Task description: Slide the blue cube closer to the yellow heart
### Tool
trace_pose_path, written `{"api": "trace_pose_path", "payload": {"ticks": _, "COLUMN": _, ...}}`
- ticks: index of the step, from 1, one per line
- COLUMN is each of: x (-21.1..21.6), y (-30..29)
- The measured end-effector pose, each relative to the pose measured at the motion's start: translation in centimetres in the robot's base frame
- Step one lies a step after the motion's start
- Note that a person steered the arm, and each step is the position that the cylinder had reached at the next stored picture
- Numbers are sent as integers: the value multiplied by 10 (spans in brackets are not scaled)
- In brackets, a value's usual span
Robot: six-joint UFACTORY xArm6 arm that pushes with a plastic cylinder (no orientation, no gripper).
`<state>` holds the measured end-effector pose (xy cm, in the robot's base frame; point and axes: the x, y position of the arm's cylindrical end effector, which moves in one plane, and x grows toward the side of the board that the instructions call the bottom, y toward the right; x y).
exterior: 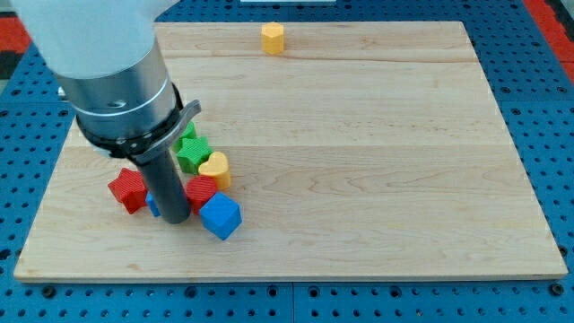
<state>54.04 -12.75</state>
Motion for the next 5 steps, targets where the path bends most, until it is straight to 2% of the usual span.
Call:
{"api": "trace_pose_path", "payload": {"ticks": 1, "x": -1, "y": 3}}
{"api": "trace_pose_path", "payload": {"ticks": 3, "x": 57, "y": 22}}
{"api": "trace_pose_path", "payload": {"ticks": 5, "x": 51, "y": 54}}
